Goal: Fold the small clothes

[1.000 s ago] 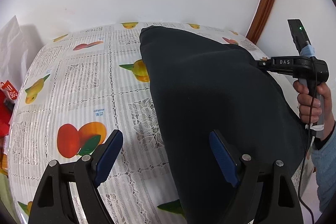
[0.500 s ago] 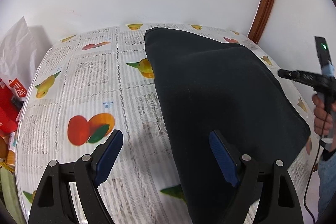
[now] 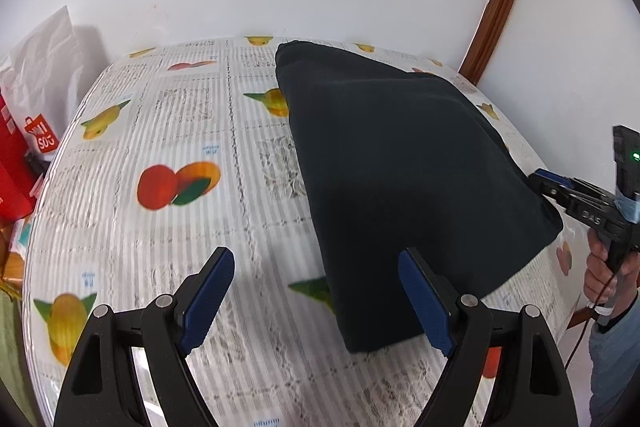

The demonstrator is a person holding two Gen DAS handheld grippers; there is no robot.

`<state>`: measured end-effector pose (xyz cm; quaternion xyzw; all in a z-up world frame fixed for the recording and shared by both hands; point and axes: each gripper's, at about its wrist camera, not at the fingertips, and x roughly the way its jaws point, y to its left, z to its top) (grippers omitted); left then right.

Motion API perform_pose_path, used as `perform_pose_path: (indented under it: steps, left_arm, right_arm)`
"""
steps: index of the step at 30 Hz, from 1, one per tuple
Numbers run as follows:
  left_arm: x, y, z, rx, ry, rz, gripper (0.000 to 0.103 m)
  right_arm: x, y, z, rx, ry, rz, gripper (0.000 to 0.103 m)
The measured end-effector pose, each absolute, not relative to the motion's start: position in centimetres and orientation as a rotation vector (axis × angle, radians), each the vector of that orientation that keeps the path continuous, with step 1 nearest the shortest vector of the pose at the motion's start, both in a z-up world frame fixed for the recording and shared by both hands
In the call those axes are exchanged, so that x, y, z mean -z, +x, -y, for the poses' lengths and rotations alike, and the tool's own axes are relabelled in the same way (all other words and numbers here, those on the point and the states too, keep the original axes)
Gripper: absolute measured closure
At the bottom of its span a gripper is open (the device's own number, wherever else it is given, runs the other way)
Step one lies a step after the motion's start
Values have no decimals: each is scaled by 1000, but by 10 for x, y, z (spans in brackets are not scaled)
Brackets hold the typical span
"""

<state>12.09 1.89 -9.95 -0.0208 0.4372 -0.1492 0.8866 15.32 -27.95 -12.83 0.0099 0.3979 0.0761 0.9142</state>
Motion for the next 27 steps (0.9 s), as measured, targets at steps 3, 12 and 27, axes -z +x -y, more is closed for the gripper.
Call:
perform_pose_path:
  steps: [3, 12, 27]
  left_arm:
    - [101, 116, -22, 298, -49, -915, 20]
    - [103, 110, -29, 281, -74, -934, 20]
    - [108, 109, -25, 294, -75, -942, 20]
  right_arm:
    - [138, 161, 278, -132, 24, -847, 73]
    - [141, 160, 277, -151, 15, -847, 89]
    - [145, 157, 276, -179, -11, -867, 88]
